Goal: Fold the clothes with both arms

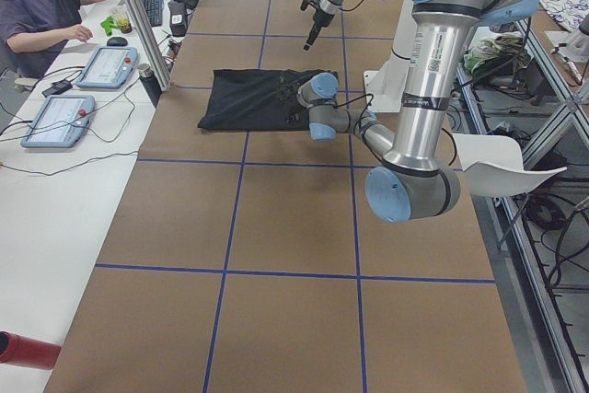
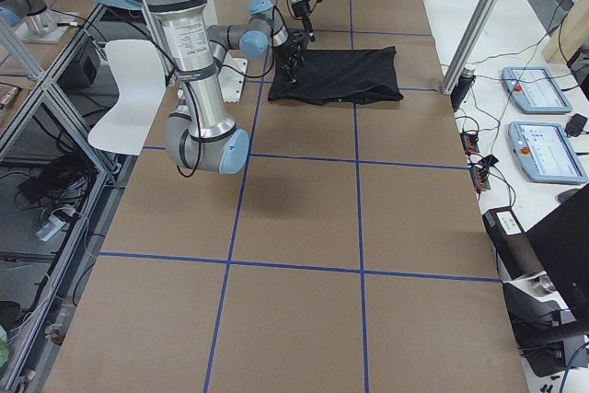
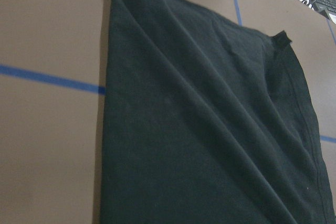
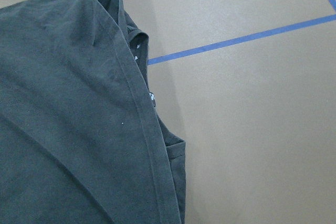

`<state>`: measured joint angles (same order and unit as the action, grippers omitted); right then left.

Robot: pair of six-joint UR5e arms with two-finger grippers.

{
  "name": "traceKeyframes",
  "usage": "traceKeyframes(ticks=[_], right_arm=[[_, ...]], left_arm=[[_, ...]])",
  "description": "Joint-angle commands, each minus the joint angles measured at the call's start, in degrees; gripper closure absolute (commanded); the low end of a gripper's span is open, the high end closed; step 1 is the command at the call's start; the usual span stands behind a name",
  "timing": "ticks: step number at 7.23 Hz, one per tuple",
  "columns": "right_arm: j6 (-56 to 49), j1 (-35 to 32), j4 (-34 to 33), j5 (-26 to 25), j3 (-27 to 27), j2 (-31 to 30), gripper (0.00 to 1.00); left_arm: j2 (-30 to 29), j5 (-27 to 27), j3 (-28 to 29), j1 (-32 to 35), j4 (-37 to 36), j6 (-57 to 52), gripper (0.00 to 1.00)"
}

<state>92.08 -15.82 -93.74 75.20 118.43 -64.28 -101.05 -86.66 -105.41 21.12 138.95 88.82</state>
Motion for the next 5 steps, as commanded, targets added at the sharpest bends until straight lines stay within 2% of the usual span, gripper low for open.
traceKeyframes(ticks=[1, 5], right_arm=[[0.3, 1.66, 11.51, -1.46, -0.56, -5.12, 0.0], [0.03, 1.76, 11.65, -1.55, -0.92, -5.15, 0.0]], left_arm=[[0.41, 4.99, -5.15, -8.69, -10.52, 5.48, 0.0], [3.05, 4.83, -5.15, -10.39, -10.81, 5.4, 0.0]])
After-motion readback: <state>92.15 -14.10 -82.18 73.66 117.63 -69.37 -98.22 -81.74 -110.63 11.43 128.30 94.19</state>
